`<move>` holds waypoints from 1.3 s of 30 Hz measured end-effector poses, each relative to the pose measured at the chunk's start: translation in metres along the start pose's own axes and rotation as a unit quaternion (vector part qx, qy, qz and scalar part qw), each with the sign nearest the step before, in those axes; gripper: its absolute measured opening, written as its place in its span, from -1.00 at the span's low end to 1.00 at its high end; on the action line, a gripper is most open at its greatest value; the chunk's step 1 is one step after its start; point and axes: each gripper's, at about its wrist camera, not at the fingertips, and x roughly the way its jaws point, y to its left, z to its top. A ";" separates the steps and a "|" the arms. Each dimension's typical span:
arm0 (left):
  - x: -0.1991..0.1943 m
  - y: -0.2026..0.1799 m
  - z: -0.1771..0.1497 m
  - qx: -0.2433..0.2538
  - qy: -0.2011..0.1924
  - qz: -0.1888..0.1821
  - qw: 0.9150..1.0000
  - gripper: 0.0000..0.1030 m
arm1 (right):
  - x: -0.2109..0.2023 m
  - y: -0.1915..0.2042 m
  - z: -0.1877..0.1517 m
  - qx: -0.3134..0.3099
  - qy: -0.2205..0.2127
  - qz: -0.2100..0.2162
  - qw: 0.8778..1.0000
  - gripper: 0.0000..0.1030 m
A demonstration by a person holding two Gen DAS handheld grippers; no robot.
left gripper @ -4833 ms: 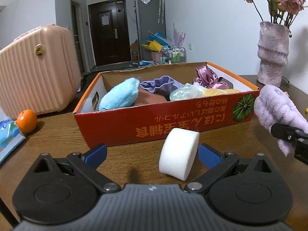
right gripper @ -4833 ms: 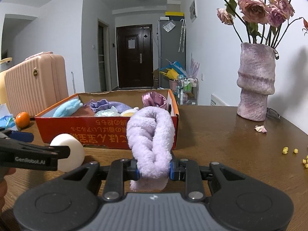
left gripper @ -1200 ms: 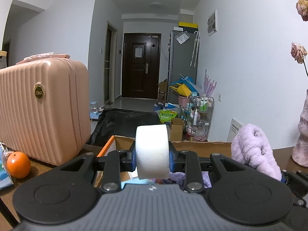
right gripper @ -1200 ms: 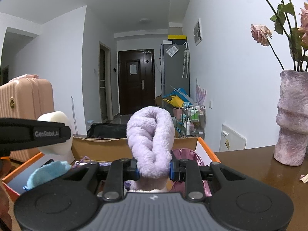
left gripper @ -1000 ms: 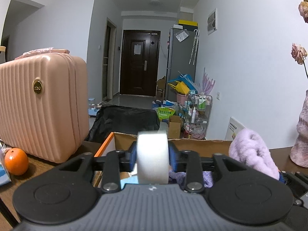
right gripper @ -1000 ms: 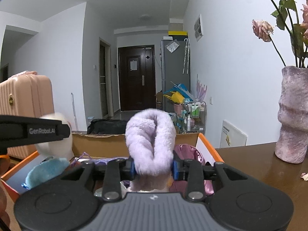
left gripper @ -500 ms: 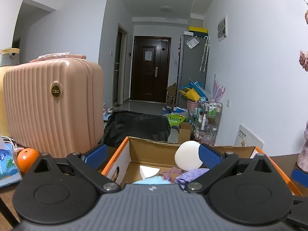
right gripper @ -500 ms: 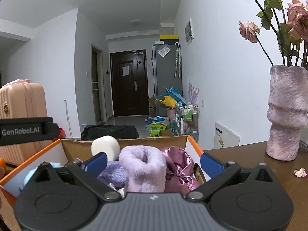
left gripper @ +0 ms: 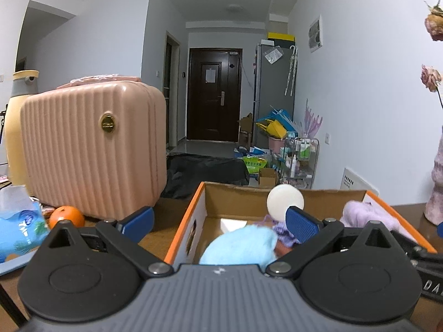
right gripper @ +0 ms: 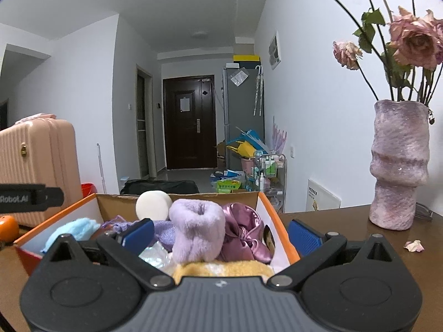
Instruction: Organize soft objects
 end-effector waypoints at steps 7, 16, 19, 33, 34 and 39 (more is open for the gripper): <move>-0.034 0.012 -0.013 0.019 0.004 -0.004 1.000 1.00 | -0.041 -0.004 -0.008 -0.004 0.003 0.014 1.000 1.00; -0.100 0.025 -0.036 0.035 0.019 -0.023 0.999 1.00 | -0.115 -0.006 -0.024 -0.008 0.011 0.033 0.999 1.00; -0.127 0.028 -0.045 0.041 0.026 -0.035 0.998 1.00 | -0.144 -0.005 -0.030 -0.009 0.014 0.041 0.999 1.00; -0.269 0.040 -0.083 0.058 0.033 -0.052 0.996 1.00 | -0.281 0.000 -0.045 -0.002 0.020 0.033 0.999 1.00; -0.281 0.043 -0.085 0.057 0.030 -0.055 0.996 1.00 | -0.293 0.000 -0.046 0.000 0.019 0.034 0.999 1.00; -0.331 0.055 -0.102 0.065 0.019 -0.066 0.995 1.00 | -0.343 0.005 -0.054 -0.015 0.026 0.044 0.999 1.00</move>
